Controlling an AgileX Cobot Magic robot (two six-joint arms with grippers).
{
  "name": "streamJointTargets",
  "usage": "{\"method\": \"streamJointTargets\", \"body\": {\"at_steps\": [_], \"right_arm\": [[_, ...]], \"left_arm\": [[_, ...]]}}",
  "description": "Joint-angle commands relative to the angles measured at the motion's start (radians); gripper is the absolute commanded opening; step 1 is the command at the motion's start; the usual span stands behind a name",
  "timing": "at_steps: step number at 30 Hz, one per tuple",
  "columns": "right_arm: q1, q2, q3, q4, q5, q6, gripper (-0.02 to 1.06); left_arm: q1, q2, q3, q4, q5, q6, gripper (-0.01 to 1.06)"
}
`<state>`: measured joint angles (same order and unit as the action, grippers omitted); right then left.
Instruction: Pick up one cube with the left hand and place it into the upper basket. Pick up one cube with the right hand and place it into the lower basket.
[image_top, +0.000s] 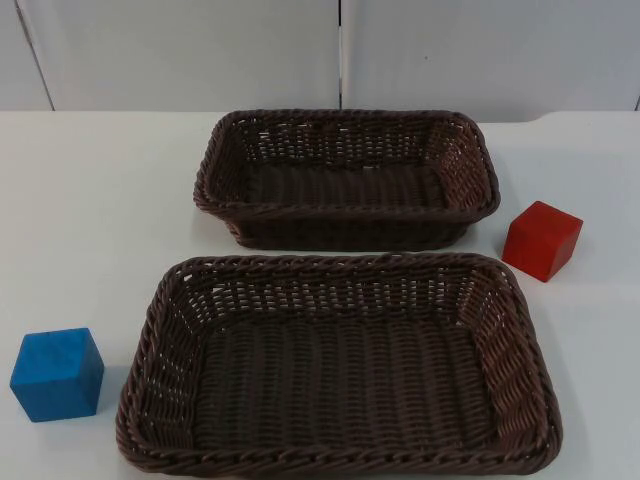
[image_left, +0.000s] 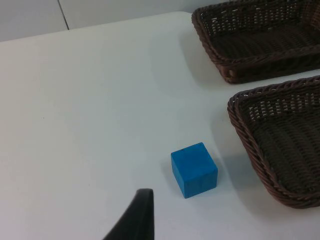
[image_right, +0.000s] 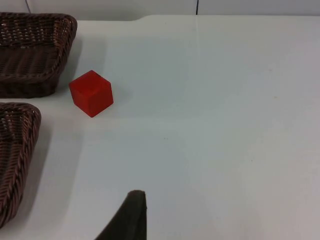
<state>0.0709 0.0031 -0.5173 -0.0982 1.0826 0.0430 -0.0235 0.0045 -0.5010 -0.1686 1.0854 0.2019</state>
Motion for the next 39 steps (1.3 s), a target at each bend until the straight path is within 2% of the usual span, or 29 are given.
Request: {"method": "streamJointTargets", "body": {"at_steps": [1, 18, 23, 33, 39], "right_arm": [[-0.007, -0.003, 0.002, -0.007, -0.005, -0.009, 1.05], [-0.007, -0.003, 0.002, -0.007, -0.005, -0.009, 1.05], [-0.007, -0.003, 0.002, -0.007, -0.005, -0.009, 1.05], [-0.007, -0.003, 0.002, -0.007, -0.005, -0.009, 1.05], [-0.007, -0.003, 0.002, -0.007, -0.005, -0.009, 1.05]], "left_arm": [[0.002, -0.004, 0.005, -0.008, -0.001, -0.001, 1.05], [0.002, -0.004, 0.005, -0.006, -0.003, -0.009, 1.05], [0.002, 0.007, -0.003, -0.014, -0.015, -0.044, 1.05], [0.002, 0.183, -0.07, -0.03, -0.147, -0.05, 1.05], [0.002, 0.281, -0.076, -0.042, -0.193, -0.053, 1.05]]}}
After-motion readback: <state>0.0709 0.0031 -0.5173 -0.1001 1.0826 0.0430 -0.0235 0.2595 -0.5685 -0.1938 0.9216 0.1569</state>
